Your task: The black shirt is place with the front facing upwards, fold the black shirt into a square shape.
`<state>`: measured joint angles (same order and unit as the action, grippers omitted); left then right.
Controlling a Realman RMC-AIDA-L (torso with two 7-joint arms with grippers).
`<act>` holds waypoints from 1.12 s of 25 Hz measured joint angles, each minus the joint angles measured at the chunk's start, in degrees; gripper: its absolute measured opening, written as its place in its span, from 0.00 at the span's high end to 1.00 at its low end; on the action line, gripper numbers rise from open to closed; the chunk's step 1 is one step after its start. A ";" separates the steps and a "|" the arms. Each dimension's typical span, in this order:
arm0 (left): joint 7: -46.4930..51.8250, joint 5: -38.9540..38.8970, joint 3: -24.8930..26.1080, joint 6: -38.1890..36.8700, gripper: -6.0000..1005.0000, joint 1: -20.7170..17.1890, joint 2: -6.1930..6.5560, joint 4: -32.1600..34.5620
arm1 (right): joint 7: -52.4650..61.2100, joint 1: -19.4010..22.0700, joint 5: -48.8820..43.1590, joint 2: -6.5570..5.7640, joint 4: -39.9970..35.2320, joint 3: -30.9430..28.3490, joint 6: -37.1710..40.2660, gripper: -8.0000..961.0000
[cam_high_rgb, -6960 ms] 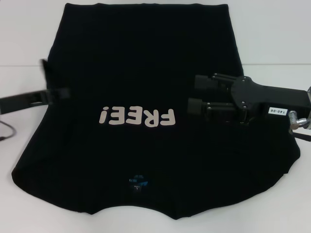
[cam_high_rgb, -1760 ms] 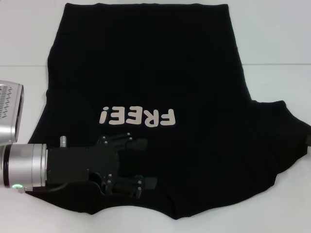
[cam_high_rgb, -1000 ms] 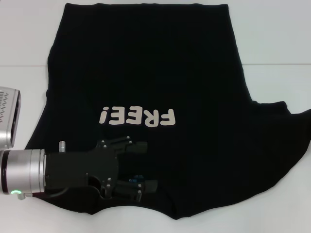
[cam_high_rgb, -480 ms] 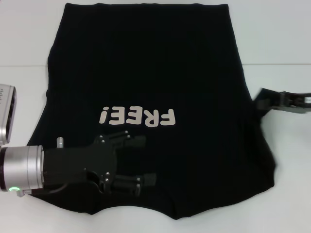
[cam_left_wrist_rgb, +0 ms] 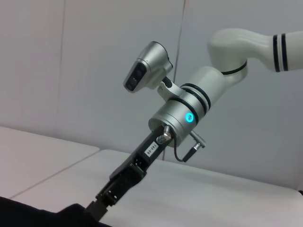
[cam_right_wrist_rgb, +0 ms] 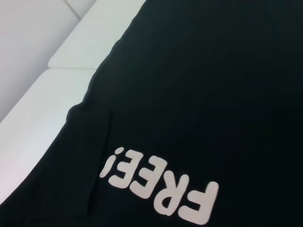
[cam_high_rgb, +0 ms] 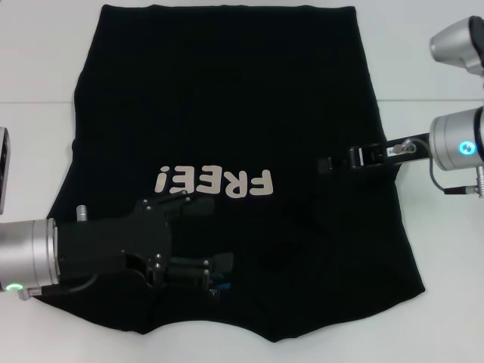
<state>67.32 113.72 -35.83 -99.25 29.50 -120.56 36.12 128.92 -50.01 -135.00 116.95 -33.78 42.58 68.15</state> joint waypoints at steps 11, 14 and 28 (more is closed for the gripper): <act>2.97 0.00 3.96 -0.51 0.06 -0.23 0.82 0.00 | -3.38 3.47 7.60 -1.23 -0.41 -0.39 0.94 0.40; 5.67 -0.07 5.32 -1.12 0.06 -0.20 1.06 0.26 | -9.67 6.35 15.11 -1.31 -0.41 -0.38 2.25 0.27; 19.65 0.38 14.66 -4.42 0.06 -1.54 4.22 0.90 | -34.11 13.41 32.46 1.60 -0.18 0.26 10.58 0.03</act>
<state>86.98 114.11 -21.17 -103.67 27.97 -116.34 37.02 94.80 -36.60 -102.54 118.55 -33.96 42.84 78.74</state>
